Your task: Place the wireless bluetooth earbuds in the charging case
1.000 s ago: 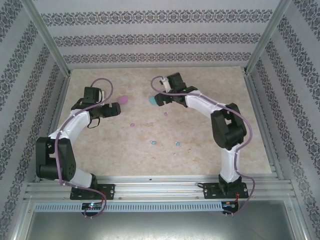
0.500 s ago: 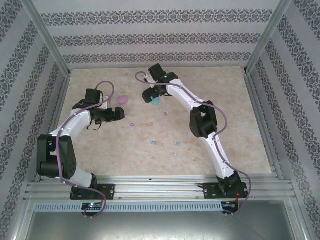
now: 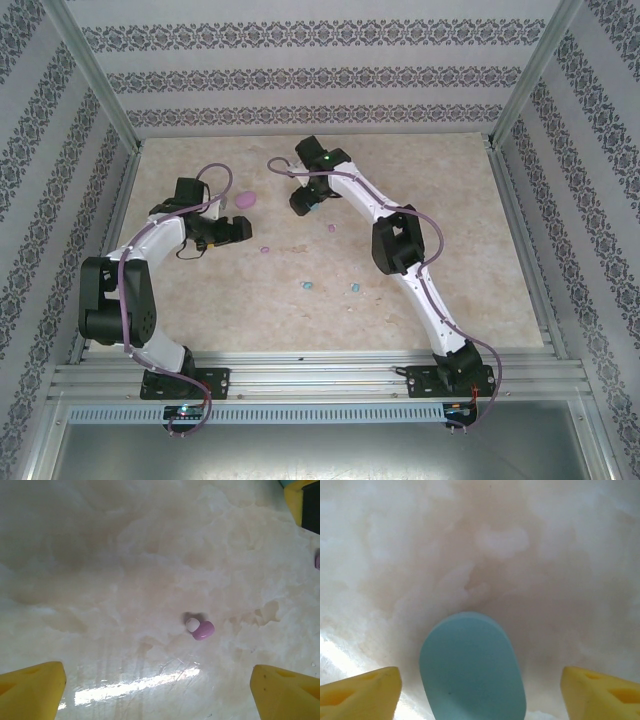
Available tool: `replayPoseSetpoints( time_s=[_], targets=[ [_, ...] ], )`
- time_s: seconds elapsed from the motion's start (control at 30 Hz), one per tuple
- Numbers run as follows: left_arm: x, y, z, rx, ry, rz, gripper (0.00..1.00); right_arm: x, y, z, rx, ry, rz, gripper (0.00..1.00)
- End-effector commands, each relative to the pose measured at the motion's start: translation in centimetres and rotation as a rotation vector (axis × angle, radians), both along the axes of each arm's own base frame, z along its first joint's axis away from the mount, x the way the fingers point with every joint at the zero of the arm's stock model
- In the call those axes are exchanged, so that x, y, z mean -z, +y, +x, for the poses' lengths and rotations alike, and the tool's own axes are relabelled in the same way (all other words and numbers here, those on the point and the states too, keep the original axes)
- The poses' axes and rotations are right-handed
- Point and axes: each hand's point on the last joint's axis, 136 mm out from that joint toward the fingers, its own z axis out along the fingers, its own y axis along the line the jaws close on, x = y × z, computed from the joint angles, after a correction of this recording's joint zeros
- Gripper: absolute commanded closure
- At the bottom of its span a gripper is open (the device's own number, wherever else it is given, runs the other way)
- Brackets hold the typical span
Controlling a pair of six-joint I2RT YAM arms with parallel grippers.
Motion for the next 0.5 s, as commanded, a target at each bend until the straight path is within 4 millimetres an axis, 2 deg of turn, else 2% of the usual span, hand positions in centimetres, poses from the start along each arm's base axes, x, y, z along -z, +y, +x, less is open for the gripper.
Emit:
replayPoseSetpoints(
  time_s=[0.0,0.17,0.3,0.47],
  targets=[
    [-1.3,-0.4,0.6,-0.009,-0.009,-0.036,0.08,1.0,-0.5,-0.7,-0.036,0.047,-0.013,0.29],
    [-2.2,-0.3,0.4,-0.024,-0.023,-0.038,0.08,1.0,-0.5,-1.3,-0.050,0.060,-0.014,0.45],
    [-3.6,-0.1,0.5,-0.027,-0.057,-0.030,0.08,0.3,-0.4,-2.0,-0.072,0.057,-0.012,0.52],
    [-6.3,-0.9,0.3,0.012,-0.117,-0.063,0.08,-1.1,-0.4,-3.6,-0.107,0.055,-0.010,0.58]
  ],
)
